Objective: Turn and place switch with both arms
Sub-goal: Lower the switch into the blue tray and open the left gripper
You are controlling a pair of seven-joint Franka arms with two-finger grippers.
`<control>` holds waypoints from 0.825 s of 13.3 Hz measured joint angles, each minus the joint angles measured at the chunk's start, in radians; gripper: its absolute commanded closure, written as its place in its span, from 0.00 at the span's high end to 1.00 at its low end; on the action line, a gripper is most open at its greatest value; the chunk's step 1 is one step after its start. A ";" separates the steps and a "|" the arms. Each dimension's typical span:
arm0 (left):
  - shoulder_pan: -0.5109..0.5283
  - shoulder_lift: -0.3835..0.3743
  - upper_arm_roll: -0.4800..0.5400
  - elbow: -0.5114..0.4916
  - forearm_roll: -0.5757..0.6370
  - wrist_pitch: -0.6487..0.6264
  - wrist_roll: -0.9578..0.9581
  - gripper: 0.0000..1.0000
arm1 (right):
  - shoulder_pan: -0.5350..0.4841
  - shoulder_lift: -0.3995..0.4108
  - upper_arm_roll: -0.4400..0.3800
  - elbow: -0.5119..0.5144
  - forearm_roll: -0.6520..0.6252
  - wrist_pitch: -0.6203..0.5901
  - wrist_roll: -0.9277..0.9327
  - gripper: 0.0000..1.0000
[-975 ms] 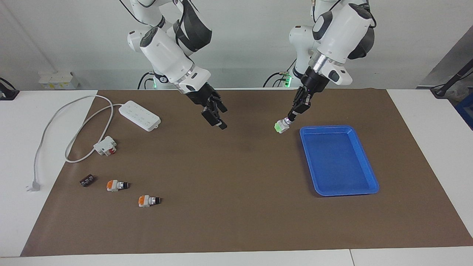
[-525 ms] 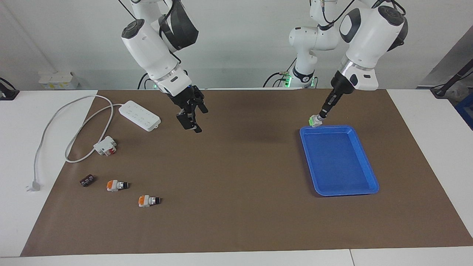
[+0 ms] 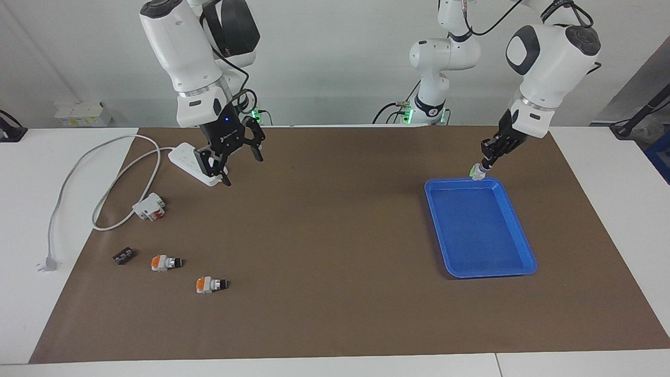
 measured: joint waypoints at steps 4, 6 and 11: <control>0.006 0.004 -0.003 -0.137 0.040 0.161 0.077 0.00 | -0.014 0.009 0.000 0.019 -0.069 -0.010 0.376 1.00; 0.007 0.014 -0.004 -0.198 0.048 0.249 0.103 0.00 | -0.030 0.010 0.000 0.024 -0.072 -0.028 0.541 1.00; 0.023 0.034 -0.003 -0.211 0.050 0.293 0.157 0.45 | -0.052 0.009 -0.001 0.044 -0.114 -0.149 0.706 1.00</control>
